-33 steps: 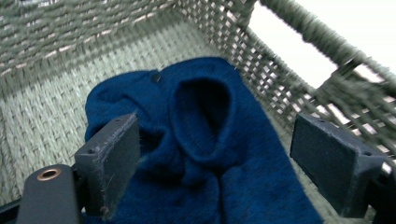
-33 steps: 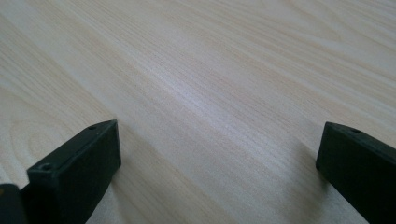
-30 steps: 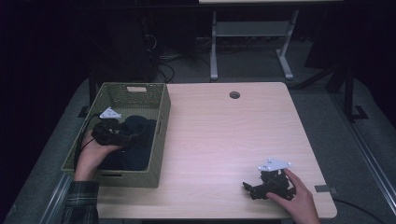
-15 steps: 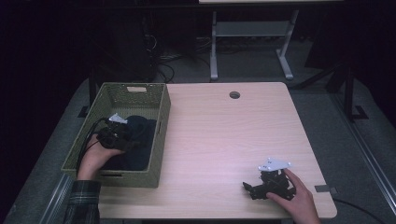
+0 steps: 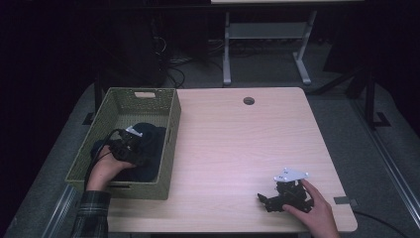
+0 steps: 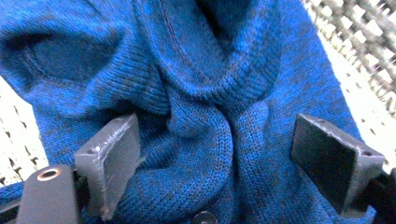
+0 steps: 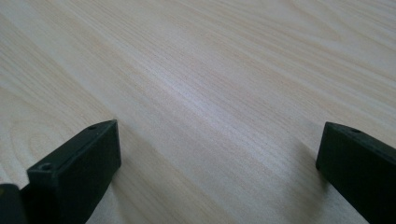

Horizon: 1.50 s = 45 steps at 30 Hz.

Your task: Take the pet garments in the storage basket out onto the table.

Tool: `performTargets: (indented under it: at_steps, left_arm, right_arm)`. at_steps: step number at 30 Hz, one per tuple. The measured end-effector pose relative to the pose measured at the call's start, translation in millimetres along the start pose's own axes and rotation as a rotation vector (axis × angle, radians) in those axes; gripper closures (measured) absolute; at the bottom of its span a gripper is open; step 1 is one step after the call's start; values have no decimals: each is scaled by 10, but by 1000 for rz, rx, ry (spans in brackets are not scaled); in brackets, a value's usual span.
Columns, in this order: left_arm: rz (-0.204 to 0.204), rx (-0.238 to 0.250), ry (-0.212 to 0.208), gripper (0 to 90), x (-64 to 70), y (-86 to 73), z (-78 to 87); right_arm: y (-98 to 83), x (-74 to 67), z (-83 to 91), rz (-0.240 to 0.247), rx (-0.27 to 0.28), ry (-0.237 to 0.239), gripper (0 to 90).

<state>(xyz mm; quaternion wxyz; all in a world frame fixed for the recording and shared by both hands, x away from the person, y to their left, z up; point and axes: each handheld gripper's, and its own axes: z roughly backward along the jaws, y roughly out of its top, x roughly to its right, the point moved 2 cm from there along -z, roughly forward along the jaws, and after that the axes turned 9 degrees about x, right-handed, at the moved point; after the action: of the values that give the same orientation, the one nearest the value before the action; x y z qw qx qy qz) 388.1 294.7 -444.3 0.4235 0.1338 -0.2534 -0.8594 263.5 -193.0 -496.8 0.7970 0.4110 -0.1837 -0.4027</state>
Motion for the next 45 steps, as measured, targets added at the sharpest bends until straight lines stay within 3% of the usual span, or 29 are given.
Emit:
performTargets:
  at_steps: [5,10,13,17,22,33,45]
  left_arm:
    - [16,-30,-28,211,-11,-13,-22]
    - [29,-64,-46,347,-4,-22,-42]
    - [50,-72,-45,464,-12,-21,-28]
    - [110,-83,-62,635,-30,-11,-2]
    - [139,-82,-64,698,-49,1,31]
    - [168,17,-82,727,-108,47,193]
    - [231,204,-81,732,-189,93,405]
  right_arm:
    - [0,1,0,1,0,1,0]
    - [0,1,-1,1,0,1,0]
    - [0,1,-1,1,1,1,0]
    - [0,1,-1,1,0,1,0]
    - [0,1,-1,1,0,1,0]
    - [1,-1,0,-2,-1,0,0]
    - [1,-1,0,-2,-1,0,0]
